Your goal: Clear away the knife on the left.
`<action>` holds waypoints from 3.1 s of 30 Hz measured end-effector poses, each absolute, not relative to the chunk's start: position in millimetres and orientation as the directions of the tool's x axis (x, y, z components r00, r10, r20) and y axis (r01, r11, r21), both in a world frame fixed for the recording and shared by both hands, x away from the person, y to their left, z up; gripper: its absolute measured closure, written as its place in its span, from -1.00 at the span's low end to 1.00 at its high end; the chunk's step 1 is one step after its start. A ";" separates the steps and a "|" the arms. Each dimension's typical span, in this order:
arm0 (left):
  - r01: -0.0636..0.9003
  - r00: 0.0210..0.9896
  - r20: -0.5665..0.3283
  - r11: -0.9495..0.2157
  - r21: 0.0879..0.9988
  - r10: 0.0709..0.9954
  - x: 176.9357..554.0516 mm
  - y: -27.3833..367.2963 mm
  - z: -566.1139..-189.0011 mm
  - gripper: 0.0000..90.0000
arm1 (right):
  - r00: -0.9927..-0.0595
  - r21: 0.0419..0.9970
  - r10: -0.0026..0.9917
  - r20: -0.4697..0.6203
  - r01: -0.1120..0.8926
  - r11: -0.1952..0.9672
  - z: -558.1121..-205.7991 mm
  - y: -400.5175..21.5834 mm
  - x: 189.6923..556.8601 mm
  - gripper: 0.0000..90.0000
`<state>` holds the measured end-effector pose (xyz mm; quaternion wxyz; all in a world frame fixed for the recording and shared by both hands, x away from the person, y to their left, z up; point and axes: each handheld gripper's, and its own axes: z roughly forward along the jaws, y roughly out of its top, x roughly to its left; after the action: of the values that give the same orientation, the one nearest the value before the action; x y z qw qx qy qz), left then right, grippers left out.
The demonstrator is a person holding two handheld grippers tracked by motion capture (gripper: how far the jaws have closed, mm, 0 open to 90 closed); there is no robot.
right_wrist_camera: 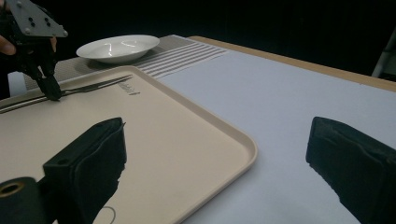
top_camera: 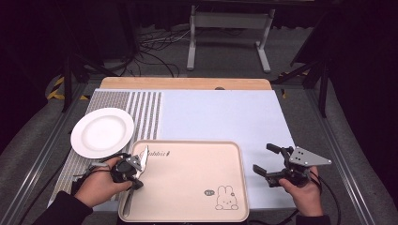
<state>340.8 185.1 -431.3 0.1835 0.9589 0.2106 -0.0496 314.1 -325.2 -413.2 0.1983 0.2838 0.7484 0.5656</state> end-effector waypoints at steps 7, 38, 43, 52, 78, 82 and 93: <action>0.432 0.902 -0.177 -0.841 0.327 0.394 340.0 188.6 -431.3 1.00 | -0.759 0.959 0.650 0.026 0.202 0.198 -413.7 -325.5 314.2 -0.88; 0.443 0.896 -0.162 -0.808 0.387 0.414 338.6 195.2 -418.0 0.72 | -0.757 0.957 0.653 0.022 0.206 0.207 -415.0 -325.3 313.4 -0.88; 0.445 0.893 -0.146 -0.793 0.416 0.425 337.1 196.4 -408.6 0.50 | -0.759 0.956 0.651 0.024 0.207 0.207 -415.3 -324.8 313.5 -0.88; 0.445 0.882 -0.107 -0.738 0.507 0.458 337.0 199.0 -401.6 -0.48 | -0.760 0.955 0.649 0.023 0.208 0.210 -416.4 -324.4 314.0 -0.88; 0.210 0.883 0.027 -0.446 0.870 0.469 317.9 249.9 -402.8 -0.84 | -0.764 0.954 0.645 0.013 0.202 0.221 -419.3 -320.7 313.8 -0.89; 0.185 0.868 0.019 -0.359 0.915 0.496 316.3 264.2 -407.2 -0.84 | -0.763 0.955 0.646 0.014 0.201 0.217 -419.1 -321.4 313.8 -0.89; 0.149 0.854 0.047 -0.328 0.933 0.519 309.7 286.5 -425.9 -0.84 | -0.760 0.957 0.650 0.015 0.199 0.211 -420.9 -324.3 315.0 -0.90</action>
<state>309.7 286.5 -425.9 0.5403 0.7968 0.2094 0.1712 315.0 -324.3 -420.9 0.2009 0.2822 0.7518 0.5611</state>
